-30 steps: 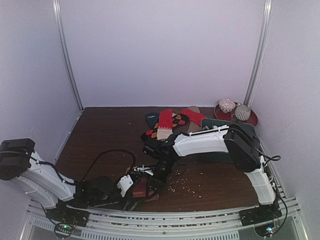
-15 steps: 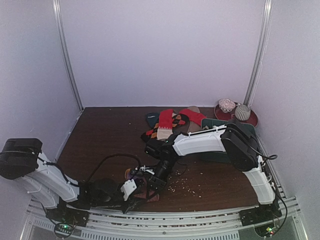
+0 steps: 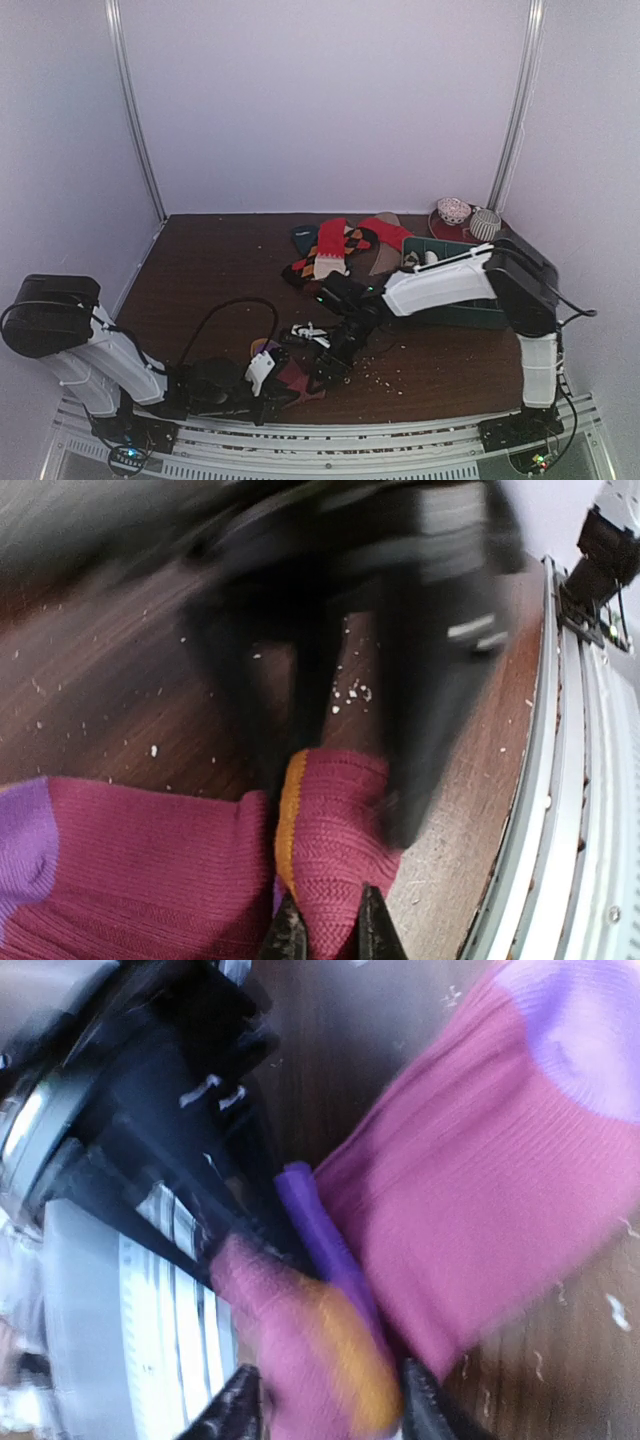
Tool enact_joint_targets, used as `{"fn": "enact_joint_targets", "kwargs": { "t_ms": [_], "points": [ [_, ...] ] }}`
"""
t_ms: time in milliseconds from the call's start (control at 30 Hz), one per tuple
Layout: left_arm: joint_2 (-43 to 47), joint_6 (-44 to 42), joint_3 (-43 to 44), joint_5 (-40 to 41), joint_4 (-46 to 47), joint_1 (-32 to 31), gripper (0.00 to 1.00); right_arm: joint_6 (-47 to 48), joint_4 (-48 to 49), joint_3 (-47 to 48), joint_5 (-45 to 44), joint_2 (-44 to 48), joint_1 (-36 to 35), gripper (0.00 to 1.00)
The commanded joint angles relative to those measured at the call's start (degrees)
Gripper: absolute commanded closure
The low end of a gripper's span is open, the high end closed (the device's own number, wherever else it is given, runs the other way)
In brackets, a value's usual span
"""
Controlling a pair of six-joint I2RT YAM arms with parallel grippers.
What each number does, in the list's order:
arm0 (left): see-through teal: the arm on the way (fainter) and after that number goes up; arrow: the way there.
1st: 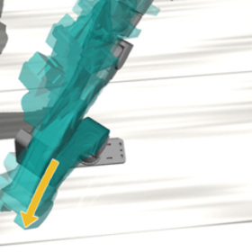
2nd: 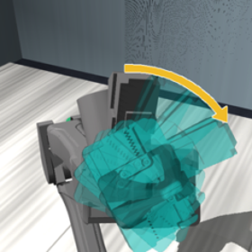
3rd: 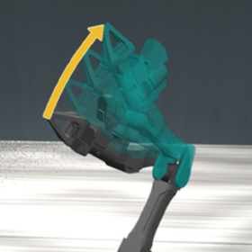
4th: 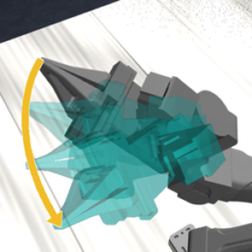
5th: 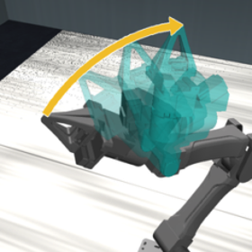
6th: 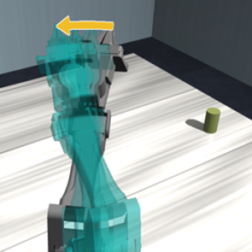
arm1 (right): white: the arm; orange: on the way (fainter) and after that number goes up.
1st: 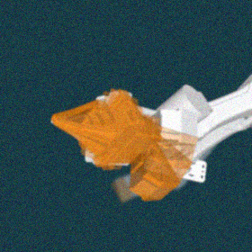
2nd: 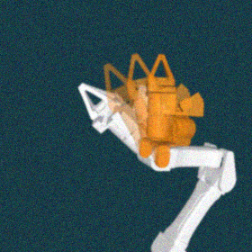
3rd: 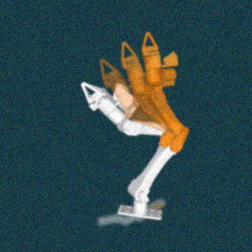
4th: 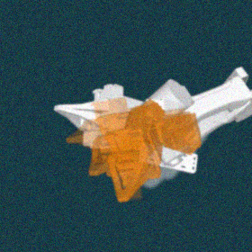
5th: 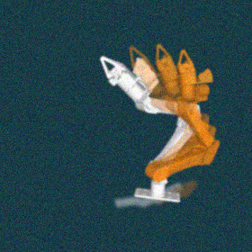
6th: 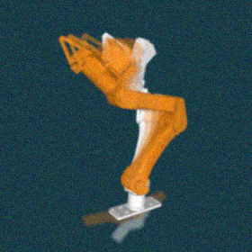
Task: Roll the socks
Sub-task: Roll a pair of socks at the center of the board.
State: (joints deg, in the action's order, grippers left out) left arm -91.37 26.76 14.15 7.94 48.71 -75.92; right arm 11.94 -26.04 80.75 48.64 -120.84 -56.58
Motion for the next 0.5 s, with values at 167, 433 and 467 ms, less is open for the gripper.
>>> {"fn": "enact_joint_targets", "kwargs": {
  "t_ms": [167, 433, 467],
  "points": [
    [-1.85, 18.19, -4.97, -5.38, -10.17, 1.05, 1.0, 9.9, 48.84, -29.99, -14.04, 21.78, -2.64, 0.38],
    [-4.44, 20.19, -4.92, -9.1, -9.58, 2.42, 1.0, 19.06, 41.17, -25.91, -15.36, 15.42, -7.09, 0.37],
    [-4.56, 20.36, -4.97, -9.22, -9.45, 2.51, 1.0, 19.14, 41.05, -25.92, -14.82, 15.18, -7.14, 0.37]
  ]
}}
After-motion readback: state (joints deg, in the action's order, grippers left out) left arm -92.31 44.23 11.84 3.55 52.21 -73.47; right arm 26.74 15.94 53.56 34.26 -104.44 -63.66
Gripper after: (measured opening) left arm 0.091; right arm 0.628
